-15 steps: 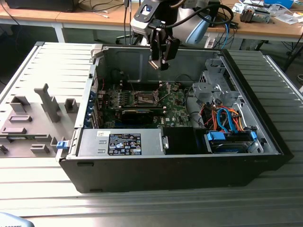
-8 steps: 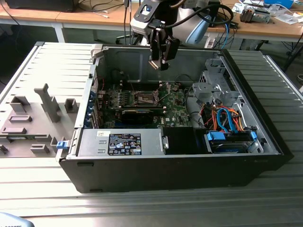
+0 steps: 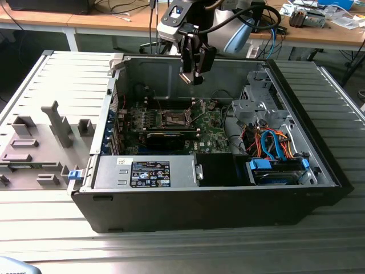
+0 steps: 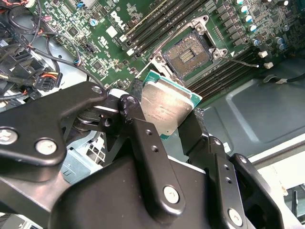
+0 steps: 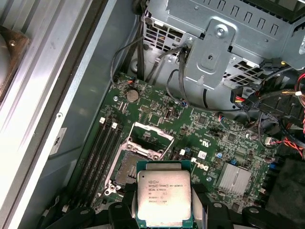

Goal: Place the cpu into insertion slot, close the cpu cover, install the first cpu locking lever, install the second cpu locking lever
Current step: 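Place the cpu into insertion slot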

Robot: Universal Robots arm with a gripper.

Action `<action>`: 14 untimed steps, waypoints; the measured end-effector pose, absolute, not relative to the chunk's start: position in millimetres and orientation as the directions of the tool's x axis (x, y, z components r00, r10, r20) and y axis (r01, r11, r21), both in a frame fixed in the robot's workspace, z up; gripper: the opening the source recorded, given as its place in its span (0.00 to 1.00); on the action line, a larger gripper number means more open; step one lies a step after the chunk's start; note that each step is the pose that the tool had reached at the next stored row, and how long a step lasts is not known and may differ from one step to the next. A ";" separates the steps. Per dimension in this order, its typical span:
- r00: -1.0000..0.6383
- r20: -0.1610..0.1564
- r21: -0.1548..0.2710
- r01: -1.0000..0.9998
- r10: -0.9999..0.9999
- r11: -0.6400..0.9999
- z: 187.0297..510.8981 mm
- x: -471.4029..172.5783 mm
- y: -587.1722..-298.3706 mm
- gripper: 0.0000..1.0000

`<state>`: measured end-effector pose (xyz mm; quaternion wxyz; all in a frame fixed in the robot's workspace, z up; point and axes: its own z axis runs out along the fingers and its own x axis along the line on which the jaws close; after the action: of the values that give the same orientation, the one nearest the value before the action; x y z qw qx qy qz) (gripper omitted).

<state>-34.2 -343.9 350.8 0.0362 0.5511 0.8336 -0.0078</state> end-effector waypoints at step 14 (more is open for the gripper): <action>-0.377 -0.069 0.027 0.925 0.924 0.380 349.5 -34.2 -343.9 0.55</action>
<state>-34.2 -343.9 349.5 0.0362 0.5569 0.8298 -0.0081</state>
